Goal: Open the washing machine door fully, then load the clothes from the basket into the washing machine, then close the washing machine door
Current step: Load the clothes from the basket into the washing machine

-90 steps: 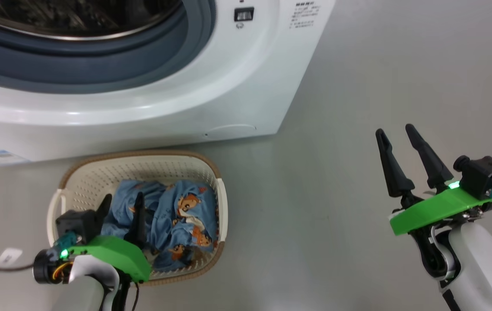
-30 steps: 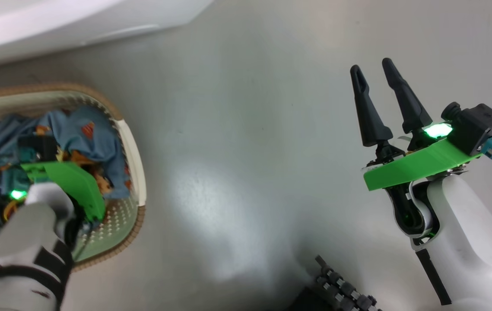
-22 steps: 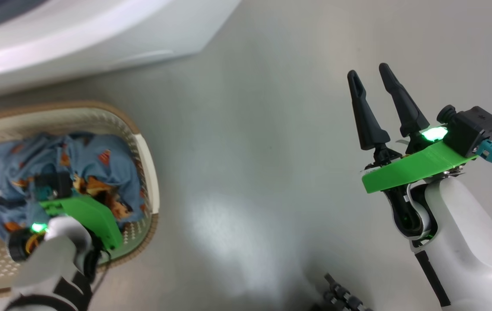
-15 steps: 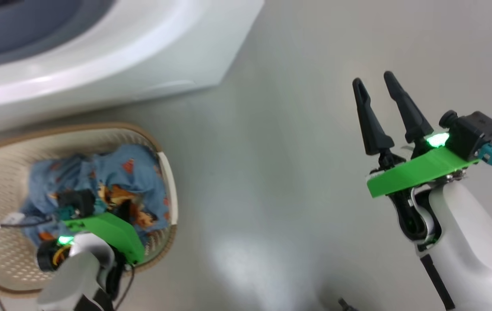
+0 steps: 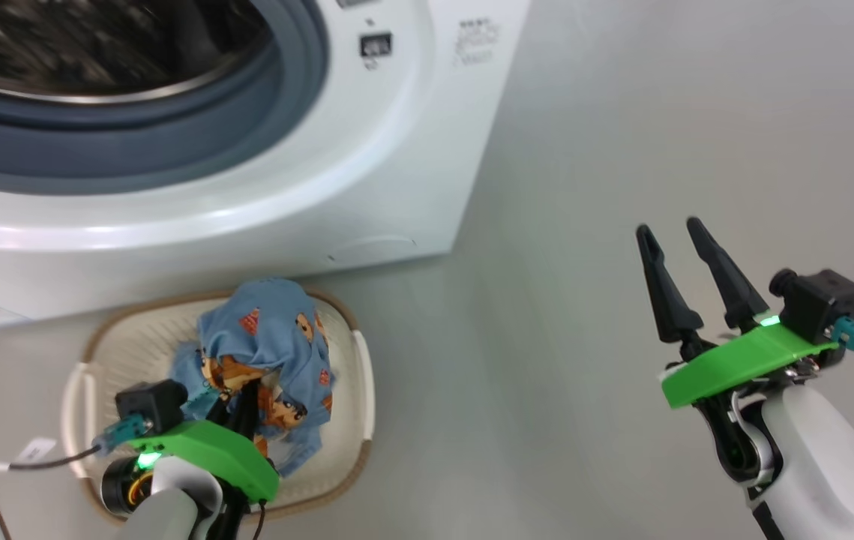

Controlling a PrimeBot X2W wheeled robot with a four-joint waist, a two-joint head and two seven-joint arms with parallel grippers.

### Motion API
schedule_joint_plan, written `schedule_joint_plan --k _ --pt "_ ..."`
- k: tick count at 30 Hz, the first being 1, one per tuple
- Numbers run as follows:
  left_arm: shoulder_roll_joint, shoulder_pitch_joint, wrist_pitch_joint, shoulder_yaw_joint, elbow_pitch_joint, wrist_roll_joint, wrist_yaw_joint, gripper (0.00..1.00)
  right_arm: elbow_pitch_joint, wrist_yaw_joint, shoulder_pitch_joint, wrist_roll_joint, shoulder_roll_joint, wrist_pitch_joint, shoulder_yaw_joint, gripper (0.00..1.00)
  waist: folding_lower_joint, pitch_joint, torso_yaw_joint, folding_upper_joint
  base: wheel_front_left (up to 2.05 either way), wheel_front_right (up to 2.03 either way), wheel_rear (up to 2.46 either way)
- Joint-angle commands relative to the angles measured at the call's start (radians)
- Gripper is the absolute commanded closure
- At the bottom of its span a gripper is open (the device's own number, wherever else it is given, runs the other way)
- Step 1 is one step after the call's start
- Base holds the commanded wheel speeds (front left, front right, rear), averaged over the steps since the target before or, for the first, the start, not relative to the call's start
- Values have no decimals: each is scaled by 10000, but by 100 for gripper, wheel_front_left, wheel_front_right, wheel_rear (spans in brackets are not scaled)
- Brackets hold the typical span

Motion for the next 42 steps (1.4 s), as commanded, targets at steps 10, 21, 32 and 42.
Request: schedule_joint_plan --k 10,21,32,42 --pt "225 1712 -138 1885 -2867 654 106 100 38 44 895 178 -312 -90 141 0 0 -2208 1183 -1 0 0 0" --pt "304 2976 -138 2595 -5877 1963 1034 100 133 44 1352 272 -515 -90 291 0 0 -3034 1305 -1 0 0 0" --pt "712 3543 68 2533 -7545 2714 1999 100 45 44 1577 273 -671 -90 275 0 0 -3258 1346 -1 0 0 0" --pt "823 3548 225 2471 -7825 2748 2124 100 49 44 1568 248 -723 -90 310 0 0 -3301 1299 -1 0 0 0"
